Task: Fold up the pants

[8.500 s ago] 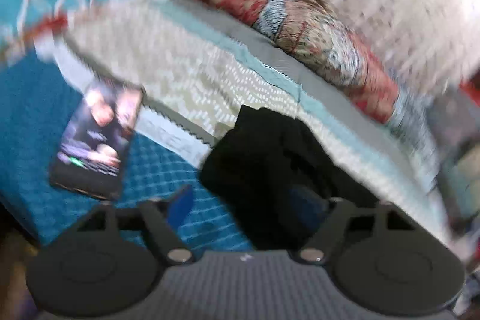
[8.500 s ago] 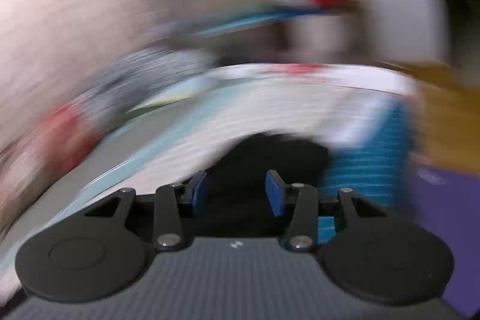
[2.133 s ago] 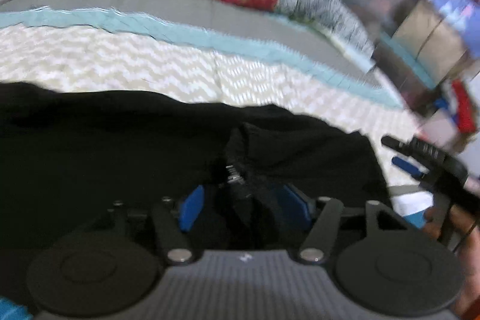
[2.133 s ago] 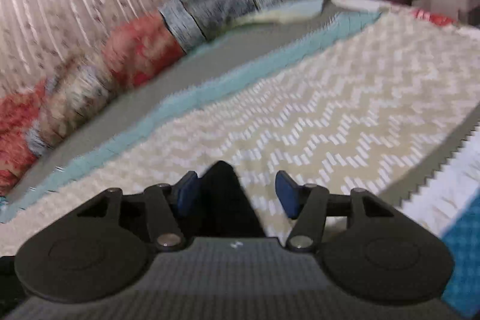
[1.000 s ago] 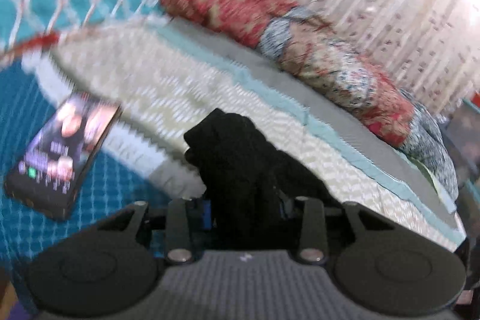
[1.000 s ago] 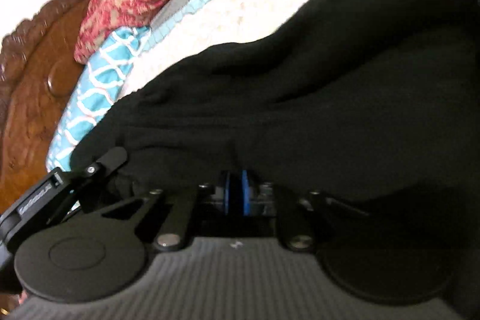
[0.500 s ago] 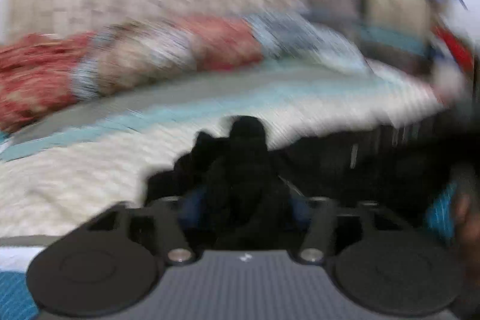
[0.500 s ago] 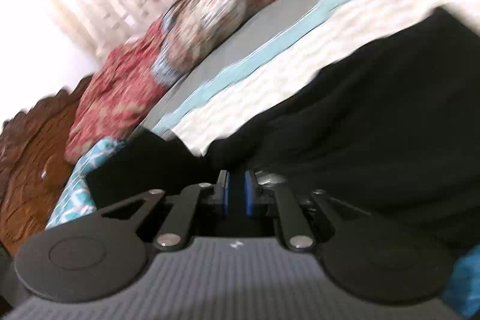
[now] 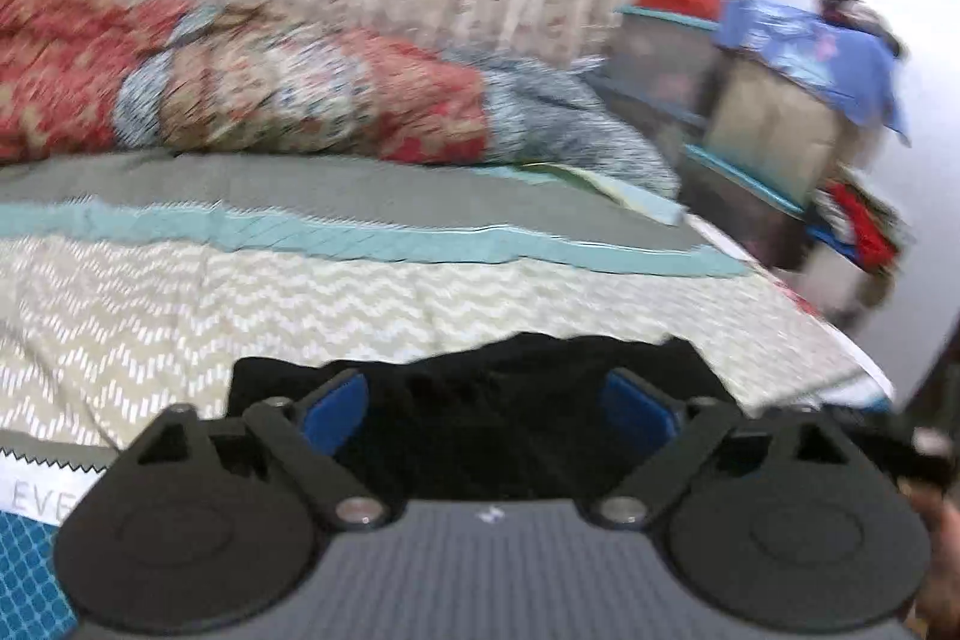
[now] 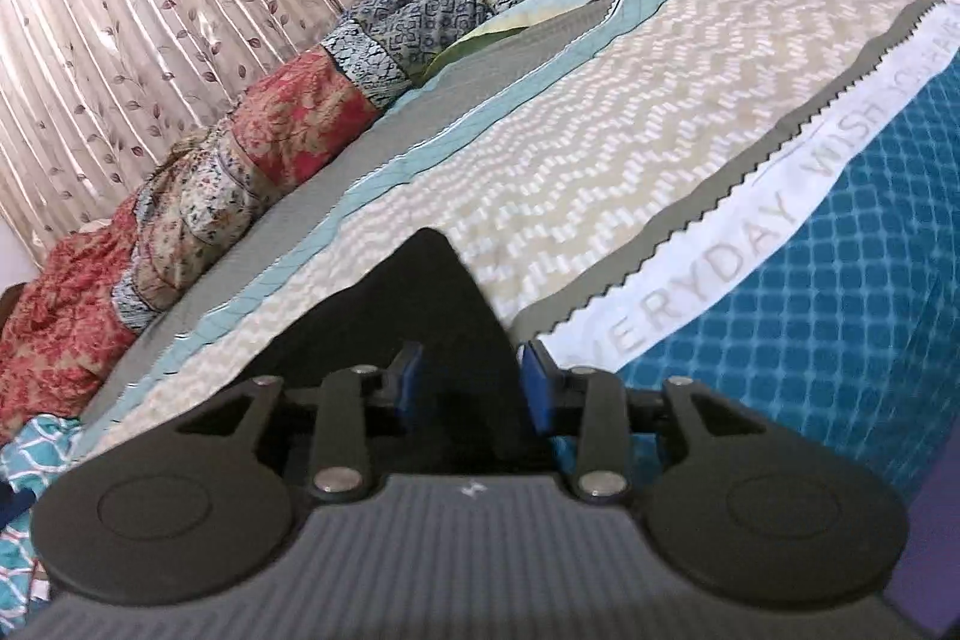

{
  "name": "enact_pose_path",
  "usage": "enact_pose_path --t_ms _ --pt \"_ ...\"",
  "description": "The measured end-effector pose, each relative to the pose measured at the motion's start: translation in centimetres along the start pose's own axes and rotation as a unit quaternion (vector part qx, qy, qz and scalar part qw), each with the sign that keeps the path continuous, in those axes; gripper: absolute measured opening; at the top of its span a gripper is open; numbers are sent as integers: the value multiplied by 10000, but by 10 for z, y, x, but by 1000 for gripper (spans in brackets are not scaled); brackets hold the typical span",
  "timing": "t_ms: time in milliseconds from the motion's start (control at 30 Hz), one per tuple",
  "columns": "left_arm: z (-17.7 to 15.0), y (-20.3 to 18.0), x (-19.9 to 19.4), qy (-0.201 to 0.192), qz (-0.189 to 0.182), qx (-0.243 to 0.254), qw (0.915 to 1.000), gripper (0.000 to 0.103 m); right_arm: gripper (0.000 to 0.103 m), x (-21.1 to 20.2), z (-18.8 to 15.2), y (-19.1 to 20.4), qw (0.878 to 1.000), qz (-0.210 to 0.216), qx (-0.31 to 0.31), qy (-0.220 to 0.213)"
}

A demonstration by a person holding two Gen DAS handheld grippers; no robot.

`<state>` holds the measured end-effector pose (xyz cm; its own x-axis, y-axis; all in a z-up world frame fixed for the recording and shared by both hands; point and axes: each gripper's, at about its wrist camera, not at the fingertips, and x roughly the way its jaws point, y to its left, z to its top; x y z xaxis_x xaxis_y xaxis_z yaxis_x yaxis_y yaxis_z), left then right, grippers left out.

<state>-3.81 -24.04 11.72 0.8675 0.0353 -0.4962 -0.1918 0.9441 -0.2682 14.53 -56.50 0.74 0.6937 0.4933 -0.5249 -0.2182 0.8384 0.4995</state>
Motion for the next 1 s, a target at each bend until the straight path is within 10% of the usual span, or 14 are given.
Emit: enact_pose_path --t_ms 233,300,533,667,767,833,900,1000 --pt "2 10 75 842 202 -807 9930 72 60 34 7 5 9985 13 -306 452" --pt "-8 -5 94 1019 335 -511 9929 69 11 42 6 1 9975 87 -325 618" --pt "-36 -49 130 1350 1244 713 9804 75 11 7 18 8 9984 294 -483 47" --pt "-20 -51 114 1565 1202 647 9782 83 23 36 4 -4 9977 -15 -211 643" --pt "2 -51 80 1293 794 287 9880 103 53 29 4 -24 9954 489 602 563" --pt "17 -55 69 1084 563 115 9924 103 55 25 3 -27 9949 579 636 523" --pt "34 -64 69 1037 336 21 9940 103 15 28 1 -21 9946 587 456 728" --pt "52 -86 83 1135 -28 -12 9935 103 14 22 1 4 9956 673 30 653"
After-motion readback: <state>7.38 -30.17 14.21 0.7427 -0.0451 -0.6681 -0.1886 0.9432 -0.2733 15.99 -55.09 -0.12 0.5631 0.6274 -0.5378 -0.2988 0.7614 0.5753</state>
